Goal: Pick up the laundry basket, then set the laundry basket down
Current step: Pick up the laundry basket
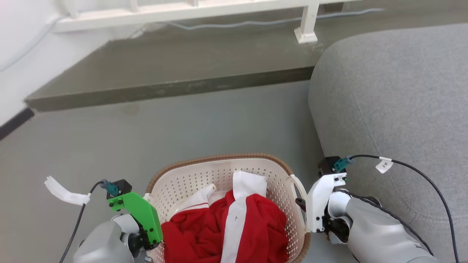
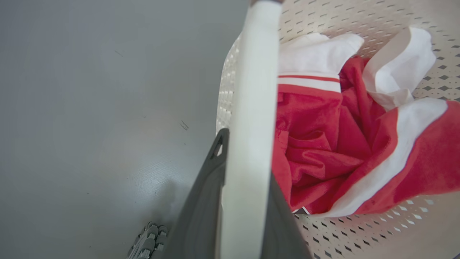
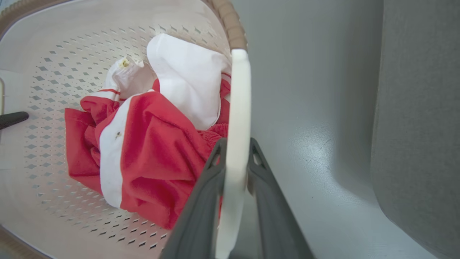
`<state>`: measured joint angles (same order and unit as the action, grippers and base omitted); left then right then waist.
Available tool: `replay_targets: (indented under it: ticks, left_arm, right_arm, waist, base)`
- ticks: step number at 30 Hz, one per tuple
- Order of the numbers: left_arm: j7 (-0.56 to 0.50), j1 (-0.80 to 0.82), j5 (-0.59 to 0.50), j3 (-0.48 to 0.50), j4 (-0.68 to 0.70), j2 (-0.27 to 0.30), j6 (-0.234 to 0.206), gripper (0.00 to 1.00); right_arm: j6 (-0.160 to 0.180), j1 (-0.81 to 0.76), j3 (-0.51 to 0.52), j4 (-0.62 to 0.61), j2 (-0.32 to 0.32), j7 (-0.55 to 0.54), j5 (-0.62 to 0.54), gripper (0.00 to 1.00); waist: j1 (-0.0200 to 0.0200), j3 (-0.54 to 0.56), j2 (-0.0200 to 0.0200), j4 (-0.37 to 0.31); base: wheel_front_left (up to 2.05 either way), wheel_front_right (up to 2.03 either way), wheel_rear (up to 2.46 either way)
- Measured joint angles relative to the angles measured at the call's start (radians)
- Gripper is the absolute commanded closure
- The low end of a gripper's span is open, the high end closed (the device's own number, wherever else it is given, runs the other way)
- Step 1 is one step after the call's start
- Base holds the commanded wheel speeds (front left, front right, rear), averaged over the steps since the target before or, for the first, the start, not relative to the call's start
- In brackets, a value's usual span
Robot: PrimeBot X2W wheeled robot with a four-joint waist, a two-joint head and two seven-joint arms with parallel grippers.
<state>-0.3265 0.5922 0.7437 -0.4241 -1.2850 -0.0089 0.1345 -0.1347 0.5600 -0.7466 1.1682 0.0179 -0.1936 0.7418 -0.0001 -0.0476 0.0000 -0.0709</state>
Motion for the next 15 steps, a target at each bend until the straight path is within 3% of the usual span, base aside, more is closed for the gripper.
replay_targets:
  ticks: [15]
  left_arm:
    - [-0.026,-0.004,0.010,-0.001,-0.001,0.001,0.000,1.00]
  right_arm:
    - [0.000,0.000,-0.010,0.000,0.002,-0.042,0.034,1.00]
  waist:
    - [0.0000,0.023,0.0000,-0.002]
  base:
    - [0.00,0.00,0.00]
